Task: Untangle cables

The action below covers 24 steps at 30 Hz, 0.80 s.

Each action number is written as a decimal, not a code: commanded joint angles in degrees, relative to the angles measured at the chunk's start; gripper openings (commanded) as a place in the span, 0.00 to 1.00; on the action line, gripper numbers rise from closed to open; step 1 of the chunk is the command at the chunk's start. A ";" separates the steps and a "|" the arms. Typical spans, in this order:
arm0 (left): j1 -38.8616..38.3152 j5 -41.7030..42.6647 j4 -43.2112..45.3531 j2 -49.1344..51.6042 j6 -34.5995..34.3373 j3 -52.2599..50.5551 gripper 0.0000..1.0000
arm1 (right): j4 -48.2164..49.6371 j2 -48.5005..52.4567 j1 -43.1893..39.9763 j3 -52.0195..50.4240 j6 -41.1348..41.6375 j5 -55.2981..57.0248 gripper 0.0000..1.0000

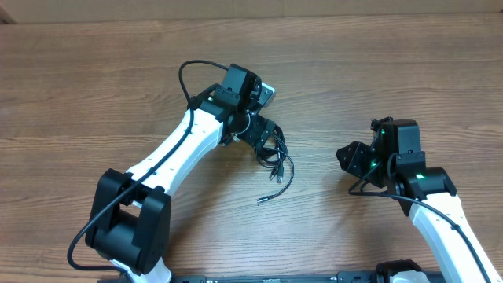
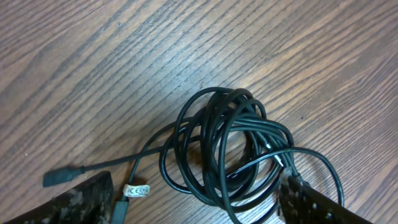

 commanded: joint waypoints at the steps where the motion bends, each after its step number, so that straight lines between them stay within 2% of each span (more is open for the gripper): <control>1: -0.11 -0.48 0.24 2.16 5.49 0.55 0.82 | 0.04 0.15 -0.11 0.50 -0.48 -0.28 0.38; 6: -0.09 0.46 0.79 5.40 5.90 0.55 0.70 | -0.13 0.15 -0.11 0.50 -0.48 -0.28 0.38; 11: -0.11 3.02 1.51 8.26 5.90 0.55 0.66 | -0.15 0.15 -0.11 0.50 -0.46 -0.28 0.38; 18: -0.11 4.70 3.17 8.74 5.86 0.55 0.37 | -0.46 0.15 -0.11 0.50 -0.48 -0.28 0.38; 20: -0.11 4.72 2.95 8.74 5.31 0.55 0.24 | -0.55 0.15 -0.11 0.50 -0.48 -0.28 0.38; 21: -0.11 4.90 2.80 8.74 4.52 0.55 0.15 | -0.52 0.15 -0.11 0.50 -0.48 -0.28 0.39; 23: -0.11 6.88 2.82 8.72 4.33 0.55 0.04 | -0.50 0.15 -0.11 0.50 -0.48 -0.28 0.39; 24: -0.11 8.09 2.91 8.72 4.33 0.57 0.04 | -0.50 0.15 -0.11 0.50 -0.48 -0.28 0.40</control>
